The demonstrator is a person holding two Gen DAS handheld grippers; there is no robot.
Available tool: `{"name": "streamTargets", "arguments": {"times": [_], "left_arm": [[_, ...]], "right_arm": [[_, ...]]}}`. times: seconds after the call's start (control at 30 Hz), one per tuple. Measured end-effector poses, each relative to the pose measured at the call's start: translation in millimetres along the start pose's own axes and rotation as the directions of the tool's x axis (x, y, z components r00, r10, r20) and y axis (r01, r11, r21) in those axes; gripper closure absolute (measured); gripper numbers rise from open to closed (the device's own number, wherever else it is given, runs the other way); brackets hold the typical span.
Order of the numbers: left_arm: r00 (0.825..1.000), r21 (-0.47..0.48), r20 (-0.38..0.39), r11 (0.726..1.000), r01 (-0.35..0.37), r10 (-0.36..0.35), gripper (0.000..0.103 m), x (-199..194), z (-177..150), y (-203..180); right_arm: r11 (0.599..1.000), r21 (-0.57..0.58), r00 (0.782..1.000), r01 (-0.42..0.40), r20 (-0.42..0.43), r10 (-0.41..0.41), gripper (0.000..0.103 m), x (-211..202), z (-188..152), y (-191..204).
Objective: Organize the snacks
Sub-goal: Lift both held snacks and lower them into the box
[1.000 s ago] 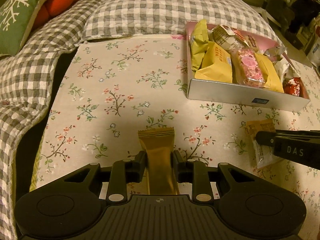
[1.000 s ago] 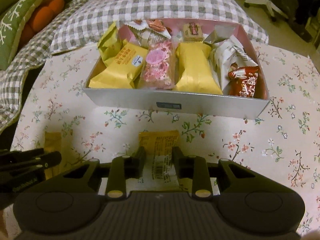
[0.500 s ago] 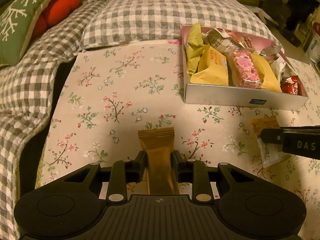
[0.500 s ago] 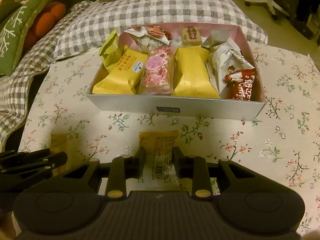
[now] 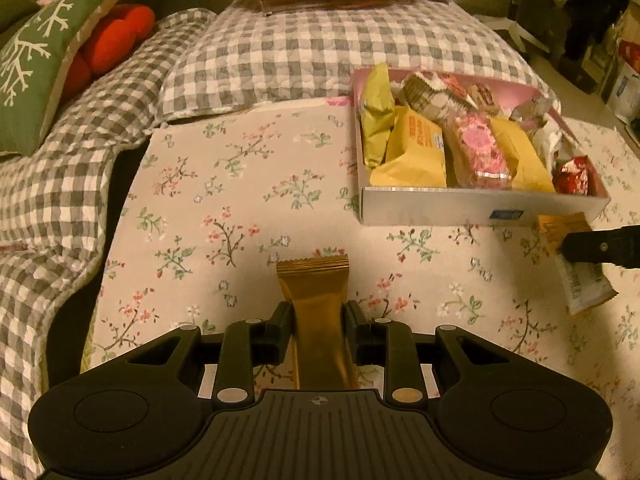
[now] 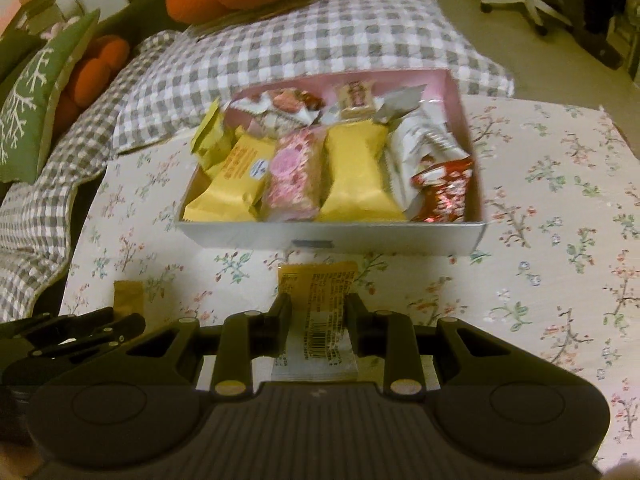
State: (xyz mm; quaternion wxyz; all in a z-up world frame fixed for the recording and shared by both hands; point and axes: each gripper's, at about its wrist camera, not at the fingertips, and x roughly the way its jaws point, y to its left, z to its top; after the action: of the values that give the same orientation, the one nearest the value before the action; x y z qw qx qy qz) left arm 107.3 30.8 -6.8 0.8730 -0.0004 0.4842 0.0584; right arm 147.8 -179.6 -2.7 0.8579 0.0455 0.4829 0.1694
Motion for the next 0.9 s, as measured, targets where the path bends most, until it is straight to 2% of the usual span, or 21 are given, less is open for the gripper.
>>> {"name": "streamTargets", "arguments": {"times": [0.27,0.47,0.67,0.9], "left_arm": [[0.999,-0.034,0.040,0.999,0.035,-0.034,0.077,-10.1,13.3,2.0],[0.992,-0.055,0.090,0.994,0.093,-0.088,0.077,-18.5,34.5,-3.9],[0.970,-0.057,0.146,0.978,0.202,-0.192,0.077,-21.5,61.4,-25.5],[0.949,-0.029,0.191,0.965,0.262,-0.252,0.077,-9.7,95.2,-47.4]], "right_arm": [[0.998,0.062,0.998,0.011,0.056,-0.014,0.077,-17.3,16.3,-28.6],[0.992,0.128,0.995,0.012,0.095,-0.025,0.077,-25.8,26.8,-54.0],[0.986,0.166,0.995,0.013,0.100,-0.029,0.077,-24.4,31.4,-70.7],[0.977,0.210,0.992,-0.019,0.129,-0.009,0.077,-26.6,40.3,-81.4]]}}
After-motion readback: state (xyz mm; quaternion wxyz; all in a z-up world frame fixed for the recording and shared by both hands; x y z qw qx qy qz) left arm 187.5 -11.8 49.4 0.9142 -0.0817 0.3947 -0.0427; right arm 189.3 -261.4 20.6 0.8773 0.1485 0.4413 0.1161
